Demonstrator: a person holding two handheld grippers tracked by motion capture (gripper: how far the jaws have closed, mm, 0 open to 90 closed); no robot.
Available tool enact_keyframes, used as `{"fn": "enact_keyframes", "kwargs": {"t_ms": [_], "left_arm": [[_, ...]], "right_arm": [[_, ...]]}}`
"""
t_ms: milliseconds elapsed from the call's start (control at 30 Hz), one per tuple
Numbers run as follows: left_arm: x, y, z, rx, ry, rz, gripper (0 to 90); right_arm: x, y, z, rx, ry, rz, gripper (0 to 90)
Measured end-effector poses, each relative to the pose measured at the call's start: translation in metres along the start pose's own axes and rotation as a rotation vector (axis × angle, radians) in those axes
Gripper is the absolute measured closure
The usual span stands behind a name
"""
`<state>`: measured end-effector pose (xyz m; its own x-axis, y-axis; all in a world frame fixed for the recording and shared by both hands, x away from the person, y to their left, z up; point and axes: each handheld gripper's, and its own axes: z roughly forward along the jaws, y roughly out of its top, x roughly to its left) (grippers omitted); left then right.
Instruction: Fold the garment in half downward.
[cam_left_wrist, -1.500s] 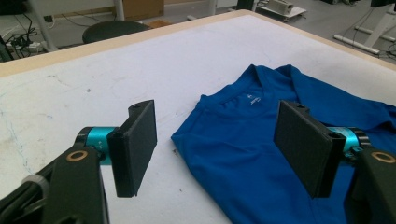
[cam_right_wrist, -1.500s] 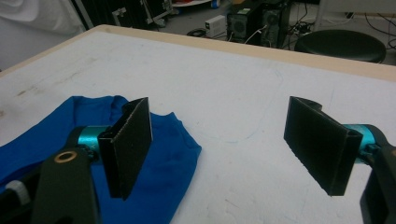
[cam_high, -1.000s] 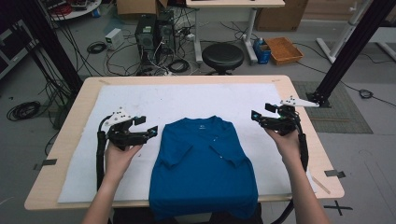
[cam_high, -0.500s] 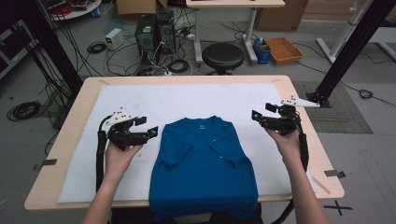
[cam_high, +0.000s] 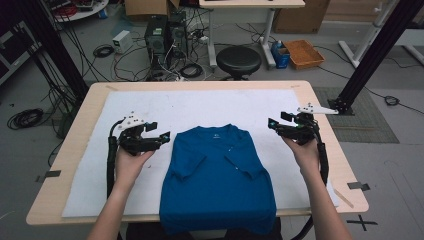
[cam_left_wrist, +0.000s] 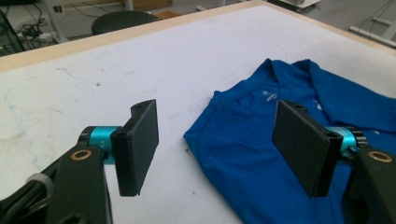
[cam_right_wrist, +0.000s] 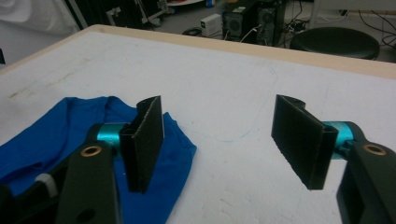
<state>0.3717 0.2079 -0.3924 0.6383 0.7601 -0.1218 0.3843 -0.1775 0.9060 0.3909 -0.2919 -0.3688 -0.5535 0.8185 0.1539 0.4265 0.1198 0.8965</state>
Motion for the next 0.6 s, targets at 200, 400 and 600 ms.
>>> {"fn": "enact_keyframes", "kwargs": {"t_ms": [200,400,600], "left_arm": [[0.007,0.008,0.027,0.041,-0.027,-0.033,35.0],[0.008,0.011,0.06,0.119,-0.053,-0.05,41.9],[0.003,0.006,0.087,0.173,-0.056,-0.032,49.9]], "right_arm": [[0.002,-0.005,0.013,0.026,-0.01,0.007,44.9],[0.009,-0.01,0.041,0.084,-0.001,-0.001,55.6],[0.018,-0.011,0.072,0.161,-0.004,0.002,59.8]]}}
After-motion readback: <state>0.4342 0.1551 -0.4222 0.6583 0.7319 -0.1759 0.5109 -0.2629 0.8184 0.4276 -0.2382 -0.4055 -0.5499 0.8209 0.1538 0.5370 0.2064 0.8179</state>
